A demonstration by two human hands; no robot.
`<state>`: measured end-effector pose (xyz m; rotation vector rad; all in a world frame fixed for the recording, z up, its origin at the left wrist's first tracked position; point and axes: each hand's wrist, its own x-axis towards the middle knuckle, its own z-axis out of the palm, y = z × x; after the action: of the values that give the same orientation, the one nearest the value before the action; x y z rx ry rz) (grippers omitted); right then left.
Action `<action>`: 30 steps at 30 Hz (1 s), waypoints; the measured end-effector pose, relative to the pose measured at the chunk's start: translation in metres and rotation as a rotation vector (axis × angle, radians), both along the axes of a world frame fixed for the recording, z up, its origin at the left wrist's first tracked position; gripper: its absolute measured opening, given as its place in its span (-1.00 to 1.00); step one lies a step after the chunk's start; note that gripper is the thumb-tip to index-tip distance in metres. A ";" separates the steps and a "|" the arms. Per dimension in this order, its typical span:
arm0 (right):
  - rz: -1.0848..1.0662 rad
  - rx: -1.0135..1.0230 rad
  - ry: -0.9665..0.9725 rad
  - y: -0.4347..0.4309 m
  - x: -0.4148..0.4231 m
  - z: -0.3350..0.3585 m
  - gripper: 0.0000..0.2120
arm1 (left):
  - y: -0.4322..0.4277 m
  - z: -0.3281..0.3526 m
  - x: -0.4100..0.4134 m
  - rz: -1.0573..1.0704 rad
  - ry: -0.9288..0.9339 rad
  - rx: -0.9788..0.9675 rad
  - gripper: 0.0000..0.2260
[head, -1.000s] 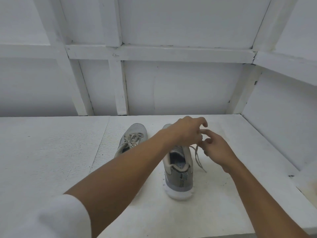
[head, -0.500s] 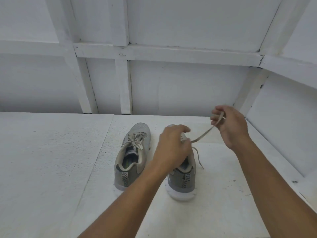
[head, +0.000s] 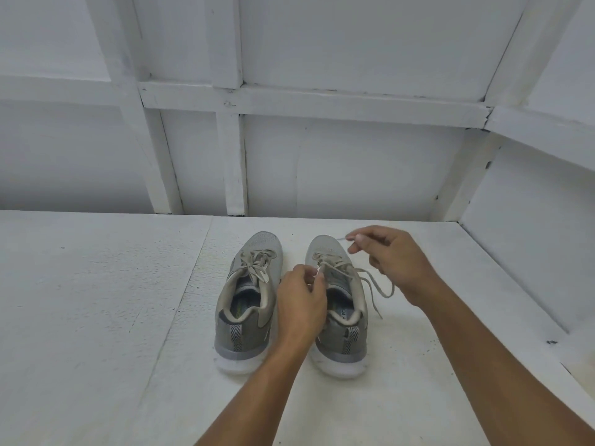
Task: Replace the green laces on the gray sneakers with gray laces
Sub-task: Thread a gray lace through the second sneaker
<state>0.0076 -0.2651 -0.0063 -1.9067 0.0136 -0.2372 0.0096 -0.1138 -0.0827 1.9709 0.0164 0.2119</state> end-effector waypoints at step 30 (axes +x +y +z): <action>-0.030 -0.509 0.080 0.028 -0.002 -0.044 -0.86 | -0.002 -0.005 0.003 0.022 0.211 -0.327 -0.81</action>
<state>0.0057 -0.2372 -0.0498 -2.4232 0.0392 -0.1960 0.0125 -0.1155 -0.0877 1.6588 0.1984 0.0120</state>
